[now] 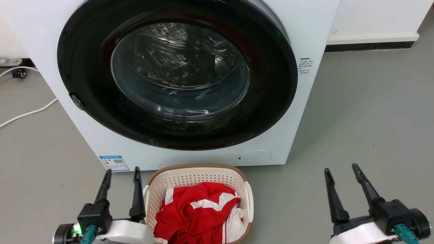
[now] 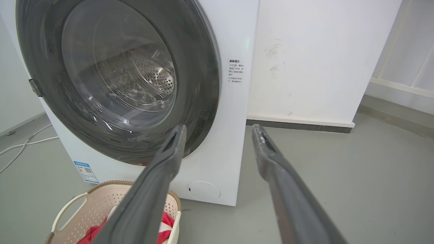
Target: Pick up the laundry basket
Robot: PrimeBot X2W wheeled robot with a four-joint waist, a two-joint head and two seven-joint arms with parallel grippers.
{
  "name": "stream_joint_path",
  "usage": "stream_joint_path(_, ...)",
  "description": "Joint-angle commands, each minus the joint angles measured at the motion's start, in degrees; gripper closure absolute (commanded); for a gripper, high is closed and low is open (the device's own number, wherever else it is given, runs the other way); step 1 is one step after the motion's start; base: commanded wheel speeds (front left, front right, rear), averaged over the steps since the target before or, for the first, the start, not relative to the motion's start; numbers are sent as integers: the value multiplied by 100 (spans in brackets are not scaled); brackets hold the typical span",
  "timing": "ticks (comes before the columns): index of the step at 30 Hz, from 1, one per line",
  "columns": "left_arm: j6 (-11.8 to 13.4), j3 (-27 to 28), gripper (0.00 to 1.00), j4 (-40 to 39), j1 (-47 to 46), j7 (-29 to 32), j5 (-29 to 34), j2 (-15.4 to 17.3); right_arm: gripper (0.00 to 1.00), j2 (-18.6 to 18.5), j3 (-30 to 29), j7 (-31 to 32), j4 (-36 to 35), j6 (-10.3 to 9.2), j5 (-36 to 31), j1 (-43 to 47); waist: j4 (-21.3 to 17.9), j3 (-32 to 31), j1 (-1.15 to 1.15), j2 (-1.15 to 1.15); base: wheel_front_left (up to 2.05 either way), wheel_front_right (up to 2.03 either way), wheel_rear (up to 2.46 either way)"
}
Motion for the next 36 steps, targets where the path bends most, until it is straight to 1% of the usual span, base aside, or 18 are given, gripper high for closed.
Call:
stream_joint_path(1,-13,53,0,29,-74,-16,48,15,0,-13,42,-12,23,-2,-33,-69,1,21,0,0,0,0,0)
stream_joint_path(5,-131,279,0,247,-260,-16,146,17,0,-12,239,-11,140,-2,-142,-264,-3,188,0,0,0,0,0)
stream_joint_path(10,-337,538,0,747,-675,-16,206,112,0,-11,493,-11,589,-2,-233,-750,17,569,0,0,0,0,0)
stream_joint_path(14,-489,710,0,1322,-1096,-16,187,245,0,-11,670,-10,1051,-2,-266,-1220,22,960,0,0,0,0,0)
stream_joint_path(19,-624,923,0,2041,-1652,-15,134,485,0,-10,1037,-13,1871,-2,-359,-1909,-20,1473,0,0,0,0,0)
stream_joint_path(27,-788,808,0,3025,-2460,-16,218,892,0,-8,1609,-13,3491,-3,-353,-2998,-28,2135,0,0,0,0,0)
stream_joint_path(32,-852,580,0,3605,-2954,-15,203,1101,0,-8,1932,-12,4323,-3,-228,-3601,-23,2567,0,0,0,0,0)
stream_joint_path(36,-865,320,0,4164,-3454,-16,165,1207,0,-8,2218,-10,4821,-3,-36,-4078,-7,2933,0,0,0,0,0)
